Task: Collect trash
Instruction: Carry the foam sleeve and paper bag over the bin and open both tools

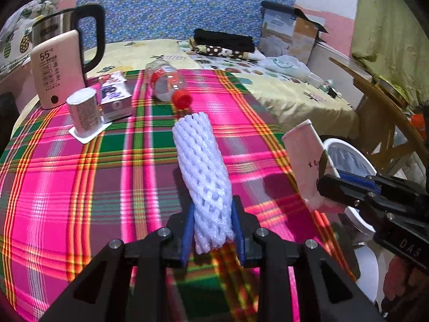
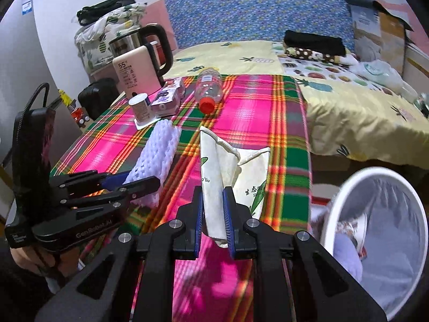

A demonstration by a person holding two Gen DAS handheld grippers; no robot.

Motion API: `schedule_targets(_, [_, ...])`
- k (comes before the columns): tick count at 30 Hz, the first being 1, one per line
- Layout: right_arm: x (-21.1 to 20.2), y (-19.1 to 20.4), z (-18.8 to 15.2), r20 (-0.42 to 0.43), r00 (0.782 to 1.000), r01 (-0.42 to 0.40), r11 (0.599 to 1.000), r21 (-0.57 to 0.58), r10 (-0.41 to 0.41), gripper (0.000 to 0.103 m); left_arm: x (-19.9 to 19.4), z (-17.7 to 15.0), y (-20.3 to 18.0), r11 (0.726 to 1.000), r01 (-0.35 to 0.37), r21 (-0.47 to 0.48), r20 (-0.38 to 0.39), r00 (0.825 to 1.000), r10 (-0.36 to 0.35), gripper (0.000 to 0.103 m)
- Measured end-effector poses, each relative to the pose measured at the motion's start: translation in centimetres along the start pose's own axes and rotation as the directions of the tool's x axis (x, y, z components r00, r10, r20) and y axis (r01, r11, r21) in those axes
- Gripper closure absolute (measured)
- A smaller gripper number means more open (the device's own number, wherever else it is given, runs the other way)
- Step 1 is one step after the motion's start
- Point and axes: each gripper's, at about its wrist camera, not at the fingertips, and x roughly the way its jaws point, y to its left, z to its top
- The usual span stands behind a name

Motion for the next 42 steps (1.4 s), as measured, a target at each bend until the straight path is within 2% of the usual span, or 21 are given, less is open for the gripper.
schedule_targets(15, [-3.9,-3.8,-2.7,0.059,0.994,0.086,0.991,0.102,-0.092,0.088,0.0,0.3,-6.7,0.987,0.105,0.124,-0.009,0.994,-0.105,0.076])
schedule_targets(21, [-6.6,-7.9,-4.6,0.073,0.980,0.167,0.965,0.203,-0.185,0.088,0.6,1.1,-10.0,0.971,0.162,0.176,-0.017,0.987,-0.161,0.076])
schedule_targets(29, [-8.8,-11.1,-6.6,0.060,0.958,0.248,0.918,0.310,-0.280,0.088,2.0,1.8,-14.4,0.943,0.235,0.233,-0.047,0.972,-0.231,0.076])
schedule_targets(42, [-8.1,-13.5,-8.2,0.023,0.960,0.251,0.892,0.375,-0.280,0.088,4.5,1.6,-18.8,0.905,0.323,0.276,-0.138,0.946,-0.295,0.076])
